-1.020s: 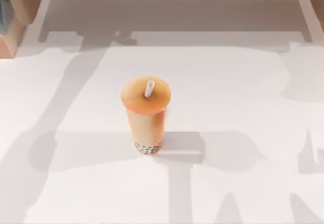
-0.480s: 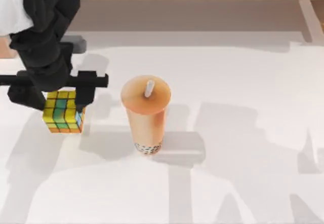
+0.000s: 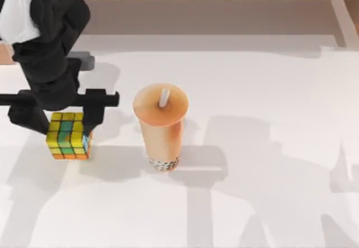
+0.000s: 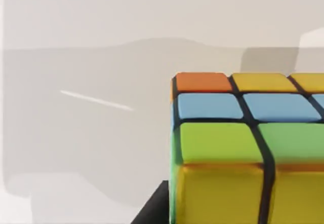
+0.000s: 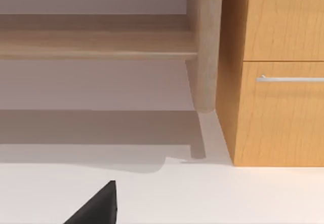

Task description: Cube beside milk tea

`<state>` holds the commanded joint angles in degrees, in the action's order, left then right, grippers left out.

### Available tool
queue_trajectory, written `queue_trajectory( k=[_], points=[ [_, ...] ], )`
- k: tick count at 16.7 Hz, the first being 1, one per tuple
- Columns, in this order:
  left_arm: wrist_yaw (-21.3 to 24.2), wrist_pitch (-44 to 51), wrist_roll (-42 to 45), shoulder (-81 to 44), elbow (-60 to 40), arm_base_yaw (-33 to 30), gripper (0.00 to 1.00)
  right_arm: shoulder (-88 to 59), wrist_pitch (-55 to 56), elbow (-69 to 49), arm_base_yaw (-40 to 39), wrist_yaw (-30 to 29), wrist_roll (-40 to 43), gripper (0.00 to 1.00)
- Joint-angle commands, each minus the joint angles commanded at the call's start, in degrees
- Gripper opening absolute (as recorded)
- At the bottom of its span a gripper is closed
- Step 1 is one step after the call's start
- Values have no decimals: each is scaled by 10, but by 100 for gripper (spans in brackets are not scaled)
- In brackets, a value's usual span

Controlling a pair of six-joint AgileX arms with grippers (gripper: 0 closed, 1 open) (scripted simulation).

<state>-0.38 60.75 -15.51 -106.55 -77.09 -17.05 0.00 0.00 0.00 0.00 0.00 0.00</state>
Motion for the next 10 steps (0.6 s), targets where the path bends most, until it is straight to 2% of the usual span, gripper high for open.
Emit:
queue_trajectory(
  k=[10],
  points=[
    [59, -25, 43, 35, -47, 63, 0, 0, 0, 0, 0, 0, 0, 100]
  ],
)
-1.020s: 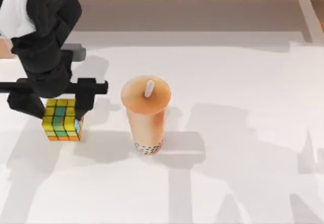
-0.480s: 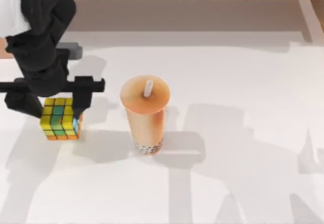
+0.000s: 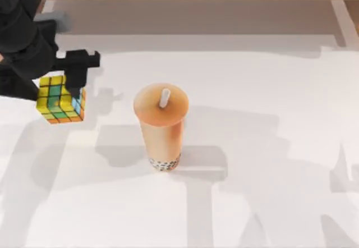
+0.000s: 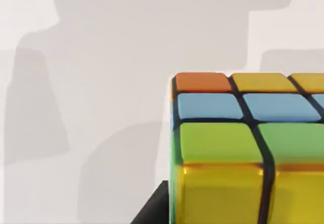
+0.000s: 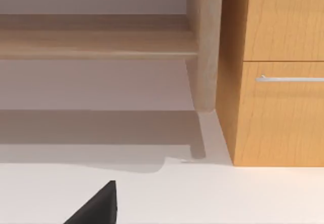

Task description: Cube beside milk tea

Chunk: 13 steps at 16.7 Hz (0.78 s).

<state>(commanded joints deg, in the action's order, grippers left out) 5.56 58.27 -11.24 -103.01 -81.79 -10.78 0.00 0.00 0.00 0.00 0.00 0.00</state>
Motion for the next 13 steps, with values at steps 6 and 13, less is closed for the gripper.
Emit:
queue_trajectory(
  k=[6, 13],
  points=[
    [7, -11, -4, -11, -13, -1, 0, 0, 0, 0, 0, 0, 0, 100],
    [-54, -16, -41, -41, 67, -57, 0, 0, 0, 0, 0, 0, 0, 100]
  ],
)
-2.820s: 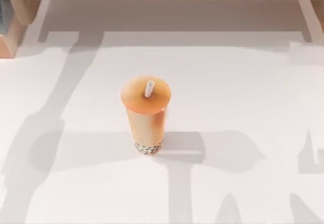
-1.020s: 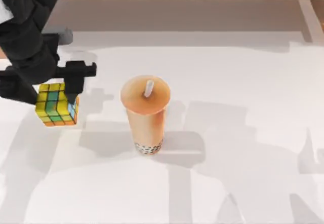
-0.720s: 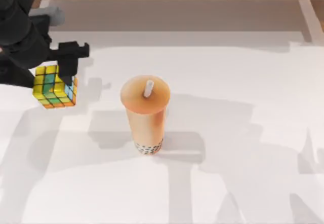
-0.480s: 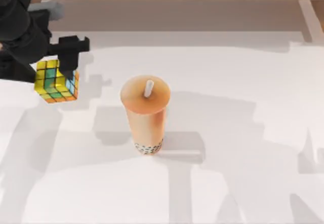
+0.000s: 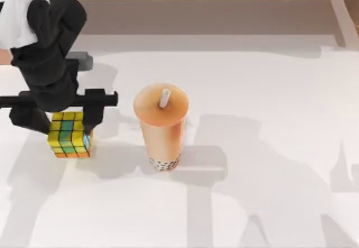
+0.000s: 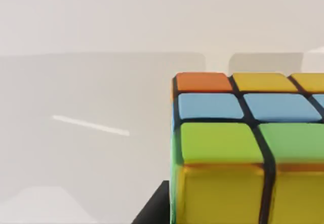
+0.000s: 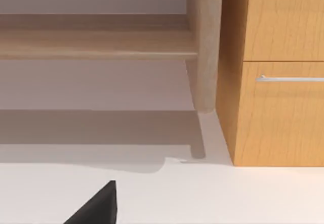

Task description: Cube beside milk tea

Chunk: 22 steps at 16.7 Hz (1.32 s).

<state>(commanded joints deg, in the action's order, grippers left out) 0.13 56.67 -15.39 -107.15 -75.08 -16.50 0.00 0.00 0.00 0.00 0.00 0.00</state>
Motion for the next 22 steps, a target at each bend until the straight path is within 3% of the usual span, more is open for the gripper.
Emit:
queue_trajectory(
  k=[6, 19, 22],
  points=[
    [-6, -1, -4, -10, 12, -8, 0, 0, 0, 0, 0, 0, 0, 100],
    [-6, -1, -4, -10, 12, -8, 98, 0, 0, 0, 0, 0, 0, 100],
    [-6, -1, -4, -10, 12, -8, 100, 0, 0, 0, 0, 0, 0, 100]
  ],
)
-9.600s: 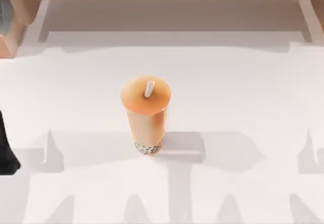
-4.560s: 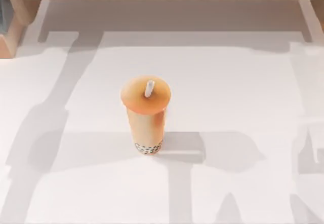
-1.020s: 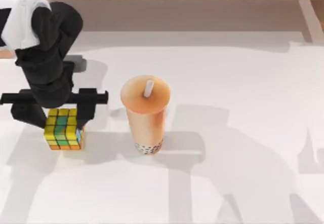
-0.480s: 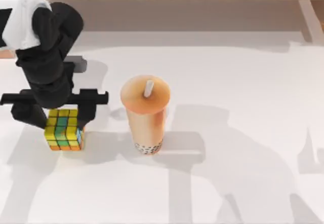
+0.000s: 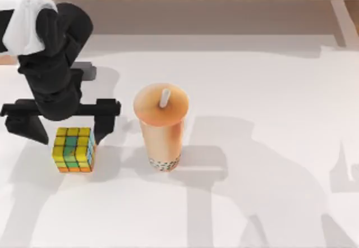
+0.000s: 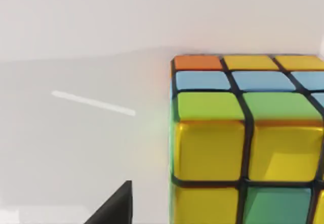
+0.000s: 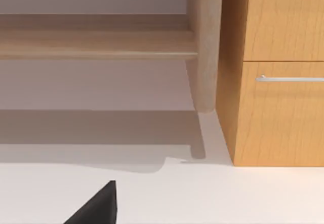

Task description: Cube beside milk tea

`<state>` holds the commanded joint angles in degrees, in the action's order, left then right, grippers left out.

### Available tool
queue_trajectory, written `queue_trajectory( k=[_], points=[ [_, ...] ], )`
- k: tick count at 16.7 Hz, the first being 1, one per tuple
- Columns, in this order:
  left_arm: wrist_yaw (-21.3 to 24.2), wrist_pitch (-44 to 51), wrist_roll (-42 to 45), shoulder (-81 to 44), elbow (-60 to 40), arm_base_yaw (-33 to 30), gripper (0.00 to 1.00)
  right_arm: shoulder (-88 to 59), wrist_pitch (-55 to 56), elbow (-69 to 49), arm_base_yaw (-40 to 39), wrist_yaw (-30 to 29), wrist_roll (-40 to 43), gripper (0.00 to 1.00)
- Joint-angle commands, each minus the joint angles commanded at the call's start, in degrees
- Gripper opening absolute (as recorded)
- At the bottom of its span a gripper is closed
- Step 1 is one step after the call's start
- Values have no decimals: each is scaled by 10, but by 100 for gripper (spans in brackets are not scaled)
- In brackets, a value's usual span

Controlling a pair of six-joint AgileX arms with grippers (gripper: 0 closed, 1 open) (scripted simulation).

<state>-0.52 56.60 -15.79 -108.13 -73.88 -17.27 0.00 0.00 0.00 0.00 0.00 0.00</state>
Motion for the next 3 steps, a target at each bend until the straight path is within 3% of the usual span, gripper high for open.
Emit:
queue_trajectory(
  k=[3],
  points=[
    [0, 0, 0, 0, 0, 0, 100, 0, 0, 0, 0, 0, 0, 100]
  ],
)
